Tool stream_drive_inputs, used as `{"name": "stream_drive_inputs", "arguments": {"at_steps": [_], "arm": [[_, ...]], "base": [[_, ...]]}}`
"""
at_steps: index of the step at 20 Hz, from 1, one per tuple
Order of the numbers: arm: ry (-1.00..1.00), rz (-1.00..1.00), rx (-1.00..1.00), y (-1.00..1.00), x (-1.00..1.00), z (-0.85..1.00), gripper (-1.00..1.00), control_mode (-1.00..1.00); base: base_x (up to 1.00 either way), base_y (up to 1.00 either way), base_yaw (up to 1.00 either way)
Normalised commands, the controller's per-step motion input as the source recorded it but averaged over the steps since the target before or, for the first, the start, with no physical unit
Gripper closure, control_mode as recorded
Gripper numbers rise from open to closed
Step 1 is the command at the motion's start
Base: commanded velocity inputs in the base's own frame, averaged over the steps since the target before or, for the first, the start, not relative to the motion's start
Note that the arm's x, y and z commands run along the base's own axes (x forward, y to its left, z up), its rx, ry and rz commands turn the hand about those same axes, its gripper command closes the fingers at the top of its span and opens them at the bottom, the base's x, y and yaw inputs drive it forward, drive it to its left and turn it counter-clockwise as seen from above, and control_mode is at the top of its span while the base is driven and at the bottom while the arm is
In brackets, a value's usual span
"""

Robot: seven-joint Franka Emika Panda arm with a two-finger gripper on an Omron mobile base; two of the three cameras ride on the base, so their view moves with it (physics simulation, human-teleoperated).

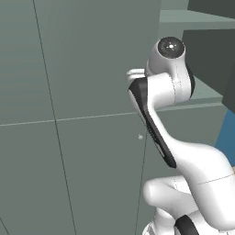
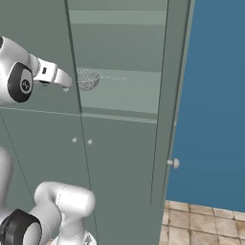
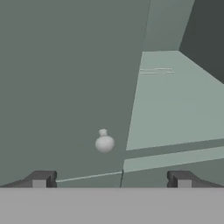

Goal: Open the cabinet and setup a tea strainer by placing it in the bowl upright.

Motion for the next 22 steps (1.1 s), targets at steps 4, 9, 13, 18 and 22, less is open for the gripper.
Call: {"name": "stream_drive_inputs", "arguments": {"at_steps": [4, 9, 13, 18, 22], "arm": [[-0.01, 0.01, 0.01, -0.02, 0.25, -0.08, -1.0, -1.0], [0.0, 0.0, 0.0, 0.0, 0.19, -0.22, -1.0, -1.0], [-0.01, 0.02, 0.04, 0.0, 0.34, -0.08, -1.0, -1.0], [0.01, 0.0, 0.0, 0.0, 0.27, -0.1, -1.0, -1.0], [0.04, 0.0, 0.0, 0.0, 0.26, -0.13, -1.0, -1.0]], "base": [[0.0, 0.0, 0.0], [0.0, 0.0, 0.0], [0.0, 0.0, 0.0], [0.0, 0.0, 0.0], [0.0, 0.0, 0.0]]}}
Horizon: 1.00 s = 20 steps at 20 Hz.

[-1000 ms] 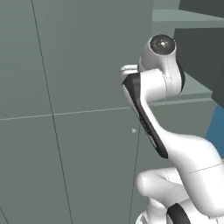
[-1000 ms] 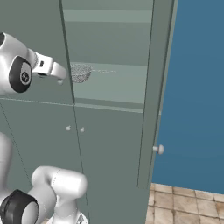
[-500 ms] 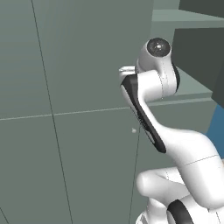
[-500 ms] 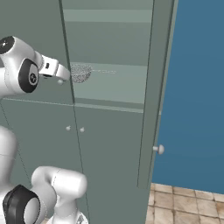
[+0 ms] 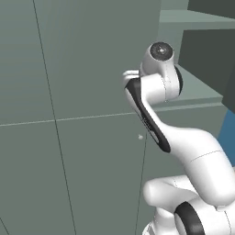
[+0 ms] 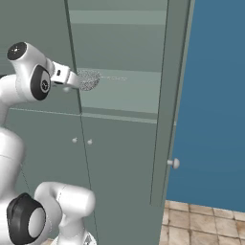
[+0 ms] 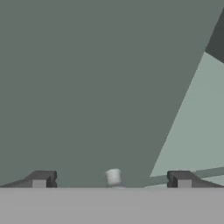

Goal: Open the cabinet and setup a tea strainer by placing it in the bowl upright.

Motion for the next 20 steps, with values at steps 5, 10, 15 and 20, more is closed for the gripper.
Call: {"name": "stream_drive_inputs", "arguments": {"at_steps": [5, 10, 15, 20], "arm": [[0.08, 0.0, 0.0, 0.0, 0.2, -0.25, -1.0, -1.0], [0.09, 0.0, 0.0, 0.0, 0.07, -0.35, -1.0, -1.0], [0.02, 0.0, 0.0, 0.0, 0.0, -0.38, -1.0, -1.0], [-0.01, 0.0, 0.0, -0.04, 0.0, -0.28, -1.0, -1.0]], "base": [[0.0, 0.0, 0.0], [0.0, 0.0, 0.0], [0.0, 0.0, 0.0], [0.0, 0.0, 0.0]]}}
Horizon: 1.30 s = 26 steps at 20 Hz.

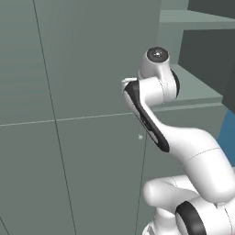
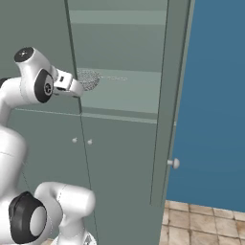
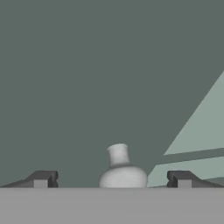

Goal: Open the cabinet and setup a tea strainer by placing it in the bowl upright.

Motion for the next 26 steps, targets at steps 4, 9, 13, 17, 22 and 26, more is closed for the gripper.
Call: {"name": "stream_drive_inputs", "arguments": {"at_steps": [4, 9, 13, 17, 22, 26], "arm": [[0.0, 0.0, 0.0, -0.08, 0.06, 0.0, -1.0, -1.0], [-0.04, 0.0, 0.0, 0.0, 0.13, 0.1, -1.0, -1.0], [0.0, 0.0, 0.0, 0.0, 0.06, 0.15, -1.0, -1.0], [0.0, 0.0, 0.0, 0.0, 0.0, 0.19, -1.0, -1.0], [0.0, 0.0, 0.0, 0.0, 0.01, 0.32, -1.0, -1.0], [0.0, 0.0, 0.0, 0.0, 0.0, 0.23, -1.0, -1.0]], "base": [[0.0, 0.0, 0.0], [0.0, 0.0, 0.0], [0.0, 0.0, 0.0], [0.0, 0.0, 0.0], [0.0, 0.0, 0.0], [0.0, 0.0, 0.0]]}}
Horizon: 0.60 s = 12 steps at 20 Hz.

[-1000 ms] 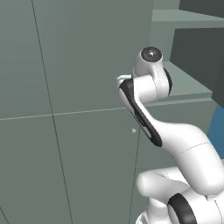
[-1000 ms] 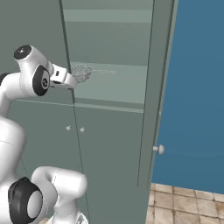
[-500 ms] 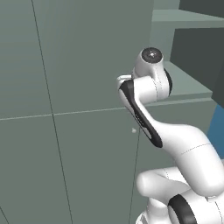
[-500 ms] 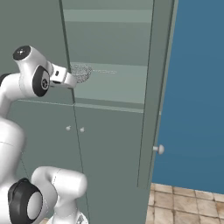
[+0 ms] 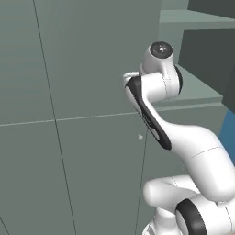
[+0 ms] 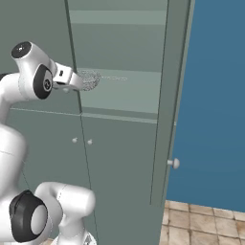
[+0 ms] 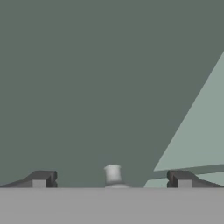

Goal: Open the cabinet and setup a tea strainer by placing it in the bowl upright.

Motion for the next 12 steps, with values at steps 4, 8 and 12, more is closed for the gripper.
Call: {"name": "stream_drive_inputs", "arguments": {"at_steps": [4, 8, 12], "arm": [[0.0, 0.0, 0.0, 0.0, 0.08, 0.0, -1.0, -1.0], [0.05, 0.0, 0.0, 0.0, 0.02, -0.2, -1.0, -1.0], [0.02, 0.0, 0.0, 0.0, 0.0, -0.17, -1.0, -1.0]], "base": [[0.0, 0.0, 0.0], [0.0, 0.0, 0.0], [0.0, 0.0, 0.0]]}}
